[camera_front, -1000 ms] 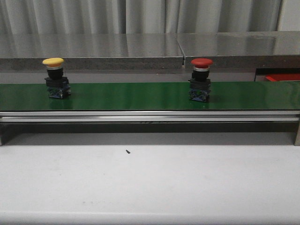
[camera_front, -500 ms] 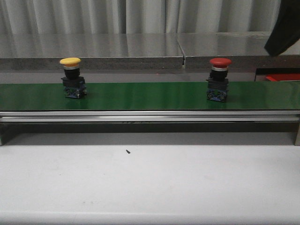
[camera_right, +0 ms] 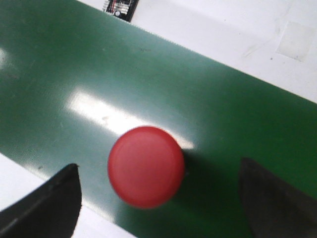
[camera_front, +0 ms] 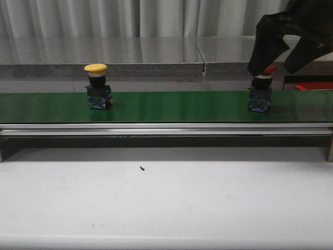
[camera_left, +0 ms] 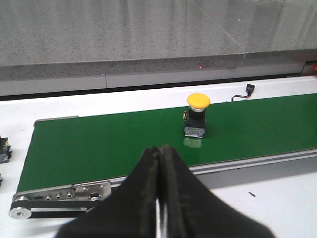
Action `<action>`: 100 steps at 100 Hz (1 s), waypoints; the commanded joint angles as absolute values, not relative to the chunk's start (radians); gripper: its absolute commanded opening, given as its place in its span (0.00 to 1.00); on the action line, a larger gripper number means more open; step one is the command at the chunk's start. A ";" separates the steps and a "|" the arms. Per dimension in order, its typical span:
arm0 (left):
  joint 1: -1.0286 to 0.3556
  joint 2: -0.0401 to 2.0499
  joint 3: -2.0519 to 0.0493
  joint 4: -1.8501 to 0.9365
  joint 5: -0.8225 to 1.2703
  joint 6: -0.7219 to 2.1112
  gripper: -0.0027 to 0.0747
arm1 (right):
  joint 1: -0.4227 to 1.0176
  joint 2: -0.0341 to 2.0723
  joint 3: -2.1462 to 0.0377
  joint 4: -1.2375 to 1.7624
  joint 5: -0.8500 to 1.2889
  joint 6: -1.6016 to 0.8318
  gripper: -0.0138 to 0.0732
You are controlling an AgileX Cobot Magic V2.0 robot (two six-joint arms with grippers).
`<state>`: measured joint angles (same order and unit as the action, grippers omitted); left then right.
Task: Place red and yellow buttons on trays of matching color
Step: 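Grasp the red button at the belt end with the right gripper, then lower the red button into the red tray and open the right gripper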
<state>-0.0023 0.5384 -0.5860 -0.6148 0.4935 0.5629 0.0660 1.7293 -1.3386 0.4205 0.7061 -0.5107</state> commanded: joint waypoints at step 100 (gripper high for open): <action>-0.008 0.541 -0.612 -0.645 0.437 0.561 0.01 | -0.500 1.751 -1.703 0.420 0.823 -0.426 0.32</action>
